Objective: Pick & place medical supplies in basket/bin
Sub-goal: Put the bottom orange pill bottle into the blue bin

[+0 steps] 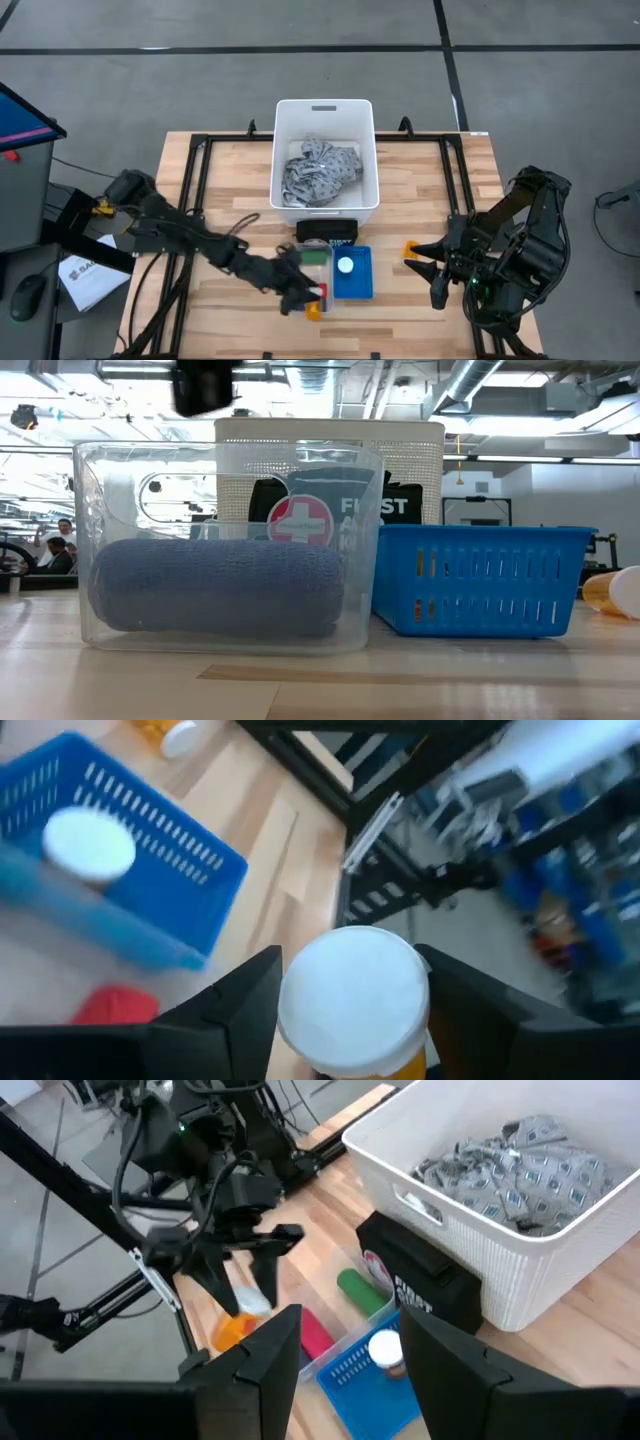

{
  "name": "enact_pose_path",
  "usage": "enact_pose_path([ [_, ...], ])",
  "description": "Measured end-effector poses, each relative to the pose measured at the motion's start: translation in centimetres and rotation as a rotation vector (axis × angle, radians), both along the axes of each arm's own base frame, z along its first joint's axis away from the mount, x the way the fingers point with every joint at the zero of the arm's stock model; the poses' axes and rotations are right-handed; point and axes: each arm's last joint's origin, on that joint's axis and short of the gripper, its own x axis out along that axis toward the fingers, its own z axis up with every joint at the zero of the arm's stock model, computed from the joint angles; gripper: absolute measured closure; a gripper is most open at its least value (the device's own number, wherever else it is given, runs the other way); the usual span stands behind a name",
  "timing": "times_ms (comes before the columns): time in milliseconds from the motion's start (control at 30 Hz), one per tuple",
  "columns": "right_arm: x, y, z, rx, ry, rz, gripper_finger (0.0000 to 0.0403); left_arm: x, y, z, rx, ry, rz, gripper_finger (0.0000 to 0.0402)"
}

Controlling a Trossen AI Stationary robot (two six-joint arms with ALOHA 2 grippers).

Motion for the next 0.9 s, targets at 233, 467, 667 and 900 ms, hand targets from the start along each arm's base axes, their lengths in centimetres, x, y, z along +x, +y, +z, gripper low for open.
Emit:
enact_pose_path([
  [233,0.0,0.1,-0.4,0.023,0.045,0.017,0.0236,5.4,-1.3,0.4,0.294,-0.096,-0.041,0.0193],
  [467,-0.2,0.1,-0.5,0.015,0.065,0.029,0.0236,7.1,-1.6,-2.2,0.562,-0.027,0.077,0.0193],
  [667,-0.3,0.0,-0.5,0.0,0.075,0.03,0.0236,7.2,-1.4,-3.0,0.697,0.003,0.131,0.0193],
  [900,-0.4,-0.2,-0.6,-0.024,0.091,0.028,0.0236,7.6,-1.6,-5.1,0.724,0.044,0.126,0.0193],
])
